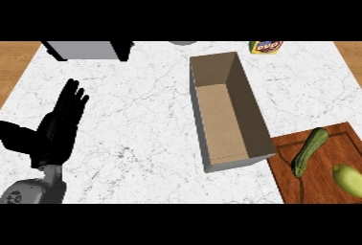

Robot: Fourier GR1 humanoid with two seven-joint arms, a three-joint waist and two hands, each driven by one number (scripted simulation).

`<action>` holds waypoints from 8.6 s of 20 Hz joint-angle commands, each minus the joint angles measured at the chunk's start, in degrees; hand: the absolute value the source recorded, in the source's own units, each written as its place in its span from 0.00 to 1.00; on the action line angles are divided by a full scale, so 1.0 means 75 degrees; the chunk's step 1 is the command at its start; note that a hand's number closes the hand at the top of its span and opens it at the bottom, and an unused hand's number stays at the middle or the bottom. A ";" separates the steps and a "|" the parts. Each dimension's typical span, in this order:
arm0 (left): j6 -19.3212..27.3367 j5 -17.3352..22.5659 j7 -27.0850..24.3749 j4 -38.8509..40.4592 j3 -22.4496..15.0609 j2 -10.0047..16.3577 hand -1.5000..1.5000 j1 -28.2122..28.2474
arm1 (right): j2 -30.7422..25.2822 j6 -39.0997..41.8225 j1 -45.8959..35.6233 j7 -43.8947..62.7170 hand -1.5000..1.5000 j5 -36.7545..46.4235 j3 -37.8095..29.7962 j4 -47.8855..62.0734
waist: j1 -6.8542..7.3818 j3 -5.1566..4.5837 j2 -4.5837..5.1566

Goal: Pick the lemon from the cutting board and place it in the cardboard box

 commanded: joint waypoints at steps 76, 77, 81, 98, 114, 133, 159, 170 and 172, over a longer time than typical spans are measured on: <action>-0.0644 -0.0566 0.0314 -0.0281 0.0290 -0.0485 0.50 0.0046 | 0.3793 -0.3035 -0.2502 0.2634 1.00 0.3650 0.2721 0.0580 | 0.0493 -0.0231 0.0043; -0.0651 -0.0549 0.0341 -0.0292 0.0248 -0.0522 0.50 -0.0013 | 0.3951 -0.3111 -0.2599 0.2961 1.00 0.3828 0.2845 0.0476 | 0.0527 -0.0220 0.0026; -0.0704 -0.0621 0.0316 -0.0217 0.0190 -0.0476 0.50 0.0004 | 0.4491 -0.3295 -0.3040 0.4203 1.00 0.4385 0.3137 0.0021 | 0.0641 -0.0226 -0.0076; -0.0666 -0.0636 0.0495 0.0054 0.0122 -0.0551 0.50 -0.0076 | 0.7631 -0.4685 -0.5857 1.1064 1.00 0.7000 0.4392 -0.1602 | 0.0578 -0.0122 -0.0326; -0.0668 -0.0674 0.0303 0.0361 0.0200 -0.0636 0.50 -0.0439 | 0.7657 -0.3657 -0.9625 1.9215 1.00 0.8276 0.5757 -0.1677 | 0.0504 -0.0060 -0.0057; -0.0619 -0.0568 0.0398 -0.0265 0.0587 -0.0491 0.50 -0.0021 | 0.7654 -0.1999 -0.9205 1.7864 1.00 0.8131 0.5084 0.0777 | 0.0060 -0.0031 -0.0021; -0.0665 -0.0739 0.0146 -0.0178 0.0553 -0.0708 0.50 0.0298 | 0.7656 -0.7878 -0.7753 1.6314 0.00 0.7995 0.3099 -0.2213 | -0.0021 -0.0012 -0.0033; -0.0917 -0.0532 0.0187 -0.0281 0.0829 -0.0609 0.50 0.0430 | 0.7325 -0.8470 -0.4413 1.5092 0.00 0.7896 0.3162 -0.5633 | -0.0161 -0.0024 -0.0041; -0.0799 -0.0645 0.0159 -0.0194 0.0940 -0.0634 0.50 0.0287 | 0.7247 -0.8699 -0.4319 1.4599 0.00 0.7485 0.2930 -0.5496 | -0.0087 -0.0025 -0.0012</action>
